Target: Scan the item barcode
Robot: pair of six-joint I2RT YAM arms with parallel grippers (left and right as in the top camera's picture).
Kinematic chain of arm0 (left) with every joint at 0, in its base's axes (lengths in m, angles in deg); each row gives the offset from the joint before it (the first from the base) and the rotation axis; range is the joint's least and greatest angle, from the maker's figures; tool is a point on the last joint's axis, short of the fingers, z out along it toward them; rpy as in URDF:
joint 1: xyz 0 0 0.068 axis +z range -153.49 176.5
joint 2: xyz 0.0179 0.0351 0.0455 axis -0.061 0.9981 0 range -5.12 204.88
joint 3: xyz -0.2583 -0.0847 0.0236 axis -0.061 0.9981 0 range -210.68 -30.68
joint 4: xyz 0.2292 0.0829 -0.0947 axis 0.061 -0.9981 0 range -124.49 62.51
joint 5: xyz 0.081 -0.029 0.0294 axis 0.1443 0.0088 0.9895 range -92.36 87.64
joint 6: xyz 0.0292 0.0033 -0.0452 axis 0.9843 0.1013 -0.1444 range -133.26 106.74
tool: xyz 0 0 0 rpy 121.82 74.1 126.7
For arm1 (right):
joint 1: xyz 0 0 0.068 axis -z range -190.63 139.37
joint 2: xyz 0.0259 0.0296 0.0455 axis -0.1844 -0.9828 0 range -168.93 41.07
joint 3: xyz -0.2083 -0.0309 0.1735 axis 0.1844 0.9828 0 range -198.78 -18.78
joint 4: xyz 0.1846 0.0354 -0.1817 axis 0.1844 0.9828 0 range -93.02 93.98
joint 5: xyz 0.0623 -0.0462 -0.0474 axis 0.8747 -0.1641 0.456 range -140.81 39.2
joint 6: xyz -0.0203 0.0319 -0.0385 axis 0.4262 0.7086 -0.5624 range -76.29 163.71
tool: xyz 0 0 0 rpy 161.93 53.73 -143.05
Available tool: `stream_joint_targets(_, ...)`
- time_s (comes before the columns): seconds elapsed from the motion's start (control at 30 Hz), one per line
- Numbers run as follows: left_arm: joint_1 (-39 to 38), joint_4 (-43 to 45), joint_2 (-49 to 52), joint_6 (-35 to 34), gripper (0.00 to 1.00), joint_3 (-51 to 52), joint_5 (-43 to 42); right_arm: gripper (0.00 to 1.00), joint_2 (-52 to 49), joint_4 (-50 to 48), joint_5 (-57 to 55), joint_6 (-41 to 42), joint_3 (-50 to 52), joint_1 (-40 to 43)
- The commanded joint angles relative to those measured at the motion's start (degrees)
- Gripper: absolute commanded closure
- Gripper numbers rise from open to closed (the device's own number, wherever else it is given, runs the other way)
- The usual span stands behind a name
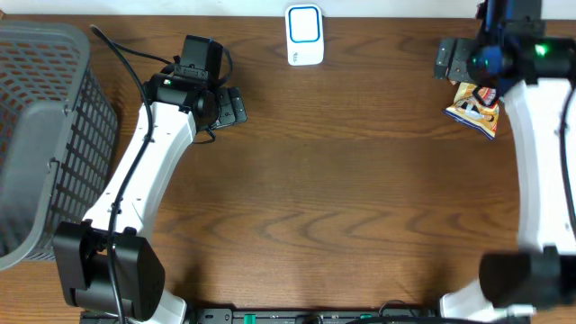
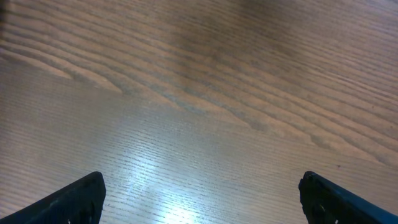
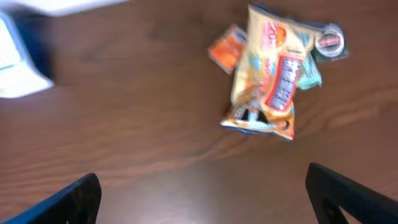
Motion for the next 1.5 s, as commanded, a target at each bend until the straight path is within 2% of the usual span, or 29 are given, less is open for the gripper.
stream_joint_targets(0.0, 0.2, -0.2, 0.0, -0.1, 0.02, 0.1, 0.1, 0.01, 6.8, -0.2, 1.1, 1.1, 7.3, -3.9)
stream_joint_targets(0.23, 0.2, -0.2, 0.0, -0.1, 0.02, 0.1, 0.1, 0.01, 29.6, -11.0, -0.6, 1.1, 31.9, -9.9)
stream_joint_targets(0.33, 0.2, -0.2, 0.0, -0.1, 0.02, 0.1, 0.1, 0.01, 38.7, -12.7, 0.8, 4.2, 39.7, -10.2)
stream_joint_targets(0.47, 0.2, -0.2, 0.0, -0.1, 0.02, 0.1, 0.1, 0.01, 45.3, -12.3, 2.3, 7.3, 44.7, -10.2)
stream_joint_targets(0.6, 0.2, -0.2, 0.0, -0.1, 0.02, 0.1, 0.1, 0.01, 48.0, -9.3, 4.8, 7.3, 45.8, -10.2)
stream_joint_targets(1.07, 0.2, -0.2, 0.0, -0.1, 0.02, 0.1, 0.1, 0.01, 47.9, -0.7, 4.8, 7.2, 45.8, -10.2)
stream_joint_targets(1.47, 0.2, -0.2, 0.0, -0.1, 0.02, 0.1, 0.1, 0.01, 50.4, -0.9, 4.8, 5.5, 48.0, -9.7)
